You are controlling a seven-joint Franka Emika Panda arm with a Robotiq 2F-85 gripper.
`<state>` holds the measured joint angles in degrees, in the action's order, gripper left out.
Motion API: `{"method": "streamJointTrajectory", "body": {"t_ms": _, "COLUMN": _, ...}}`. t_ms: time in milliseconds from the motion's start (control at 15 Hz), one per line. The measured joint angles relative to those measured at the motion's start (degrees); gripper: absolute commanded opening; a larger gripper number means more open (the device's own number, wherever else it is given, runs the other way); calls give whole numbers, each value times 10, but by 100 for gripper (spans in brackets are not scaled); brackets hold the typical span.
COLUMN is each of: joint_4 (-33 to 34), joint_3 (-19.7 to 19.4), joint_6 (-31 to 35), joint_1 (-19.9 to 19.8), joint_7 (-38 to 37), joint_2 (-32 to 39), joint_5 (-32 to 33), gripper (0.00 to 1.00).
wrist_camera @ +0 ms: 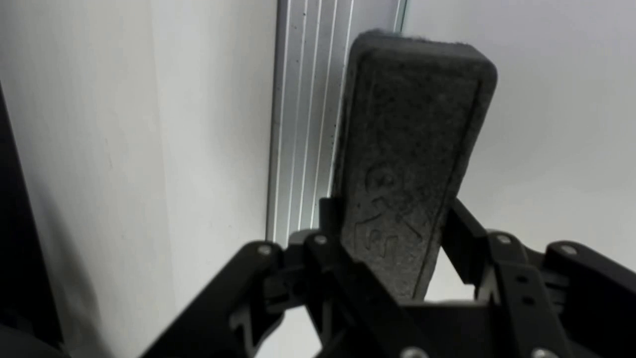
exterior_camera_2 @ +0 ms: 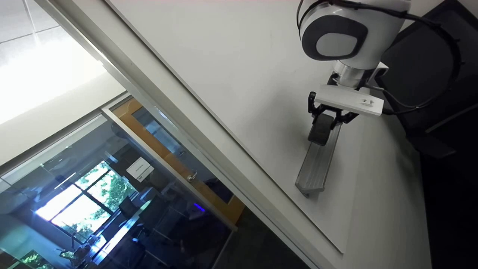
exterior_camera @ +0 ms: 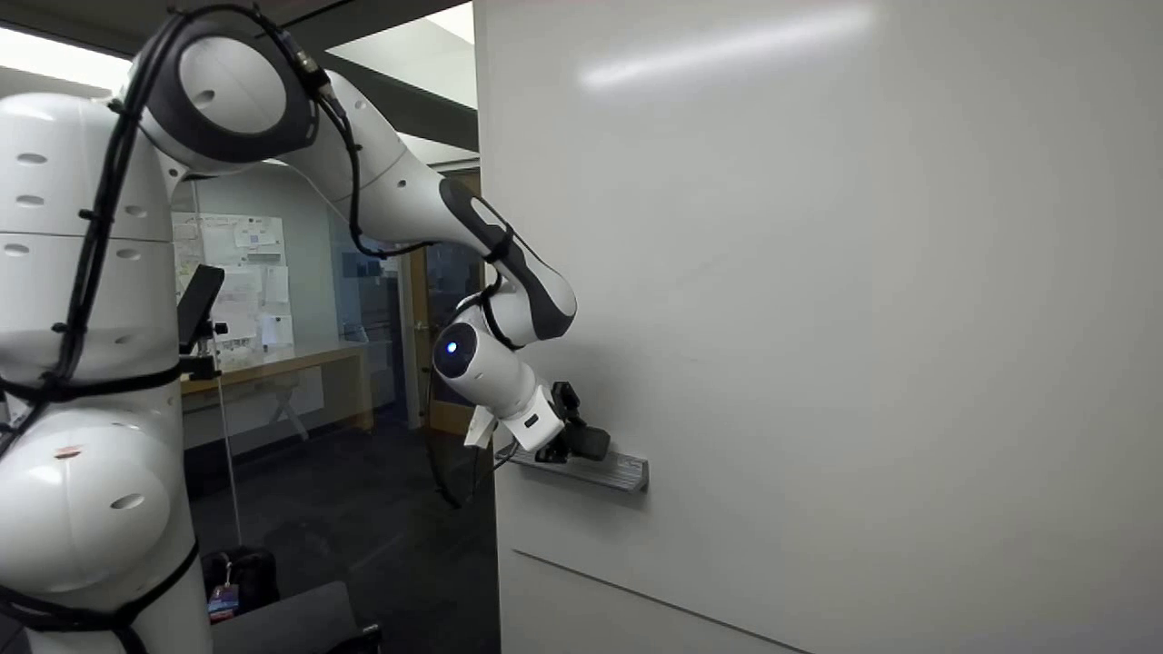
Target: Use the duster to clean the whiteboard
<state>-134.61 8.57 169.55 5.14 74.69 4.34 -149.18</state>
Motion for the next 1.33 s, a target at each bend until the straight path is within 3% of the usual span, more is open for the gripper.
{"method": "streamJointTrajectory", "body": {"t_ms": 333, "joint_4": 21, "joint_3": -19, "joint_6": 0, "joint_1": 20, "joint_7": 1, "joint_2": 28, "joint_5": 0, "gripper": 29}}
{"method": "streamJointTrajectory", "body": {"t_ms": 667, "joint_4": 46, "joint_3": -65, "joint_6": 9, "joint_1": 67, "joint_7": 2, "joint_2": 54, "joint_5": 1, "gripper": 29}}
{"method": "streamJointTrajectory", "body": {"t_ms": 1000, "joint_4": 77, "joint_3": -144, "joint_6": 22, "joint_1": 149, "joint_7": 3, "joint_2": 83, "joint_5": 1, "gripper": 29}}
{"method": "streamJointTrajectory", "body": {"t_ms": 1333, "joint_4": 102, "joint_3": -244, "joint_6": 34, "joint_1": 256, "joint_7": 2, "joint_2": 115, "joint_5": 1, "gripper": 29}}
